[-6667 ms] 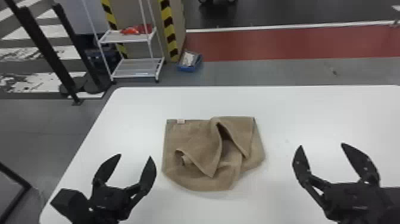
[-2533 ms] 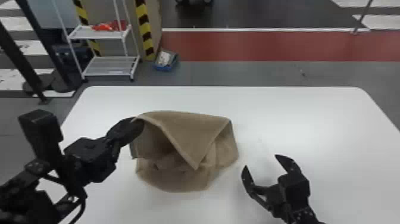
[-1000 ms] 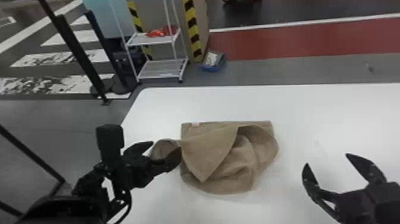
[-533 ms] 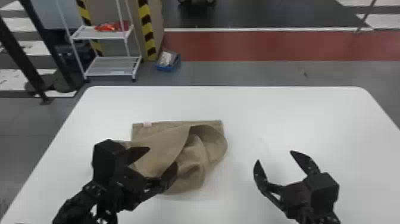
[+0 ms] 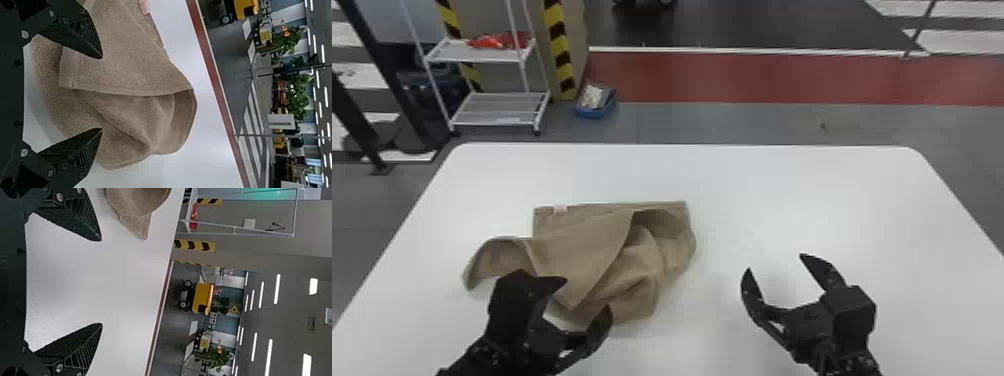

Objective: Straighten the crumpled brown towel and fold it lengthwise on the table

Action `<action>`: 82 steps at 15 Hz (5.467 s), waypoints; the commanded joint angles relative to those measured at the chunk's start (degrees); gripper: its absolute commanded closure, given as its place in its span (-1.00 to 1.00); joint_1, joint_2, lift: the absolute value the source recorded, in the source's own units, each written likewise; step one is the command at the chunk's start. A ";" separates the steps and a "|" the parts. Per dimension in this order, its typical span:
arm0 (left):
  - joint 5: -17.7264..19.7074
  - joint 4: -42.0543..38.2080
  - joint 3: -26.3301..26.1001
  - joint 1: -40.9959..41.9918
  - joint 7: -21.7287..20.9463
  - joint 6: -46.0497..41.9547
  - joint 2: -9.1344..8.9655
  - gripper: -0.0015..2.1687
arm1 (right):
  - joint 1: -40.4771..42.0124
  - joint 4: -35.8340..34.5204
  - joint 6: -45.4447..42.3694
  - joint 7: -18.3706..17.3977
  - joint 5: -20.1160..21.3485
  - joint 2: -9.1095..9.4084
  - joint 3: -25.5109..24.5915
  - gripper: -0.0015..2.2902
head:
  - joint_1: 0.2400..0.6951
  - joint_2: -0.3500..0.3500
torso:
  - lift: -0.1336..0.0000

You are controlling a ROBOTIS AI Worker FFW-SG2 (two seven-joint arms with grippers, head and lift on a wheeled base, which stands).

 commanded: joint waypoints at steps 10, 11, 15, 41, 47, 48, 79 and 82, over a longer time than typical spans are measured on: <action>-0.45 2.78 2.17 -0.91 2.12 -1.21 0.11 -0.61 | -0.44 0.91 -0.22 0.00 -0.45 0.05 -0.18 -0.89 | 1.00 0.07 | -0.80; -0.36 2.69 2.35 -0.91 1.94 -1.21 0.11 -0.61 | -0.53 0.99 -0.22 0.00 -0.45 0.05 -0.18 -0.89 | 1.00 0.07 | -0.80; 1.75 2.34 3.76 -0.91 -0.25 -1.03 0.11 -0.58 | -0.62 1.08 -0.22 0.00 -0.45 0.05 -0.18 -0.89 | 1.00 0.08 | -0.80; 12.65 -13.92 17.82 -0.38 -11.50 11.27 -0.94 0.03 | -18.11 19.71 1.01 1.94 -0.89 0.05 10.81 -0.89 | 1.00 0.66 | -0.80; 12.65 -13.92 17.82 -0.38 -11.59 11.27 -1.03 0.03 | -23.12 26.04 -0.04 10.81 -8.09 0.05 10.90 -0.79 | 1.00 0.74 | -0.80; 12.65 -13.92 17.82 -0.38 -11.59 11.10 -1.03 0.03 | -24.00 27.10 -0.04 12.66 -9.32 0.05 10.90 -0.67 | 1.00 0.75 | -0.80; 13.09 -11.55 16.15 -0.47 -12.47 4.77 -0.68 0.03 | -10.81 -12.45 22.46 47.46 -3.17 -3.16 -0.35 -0.96 | 1.00 0.87 | -0.80; 13.00 -11.28 15.97 -0.56 -12.47 4.77 -0.77 0.03 | -15.03 -6.21 29.67 38.41 -7.83 -2.81 -2.11 -0.94 | 1.00 0.65 | -0.80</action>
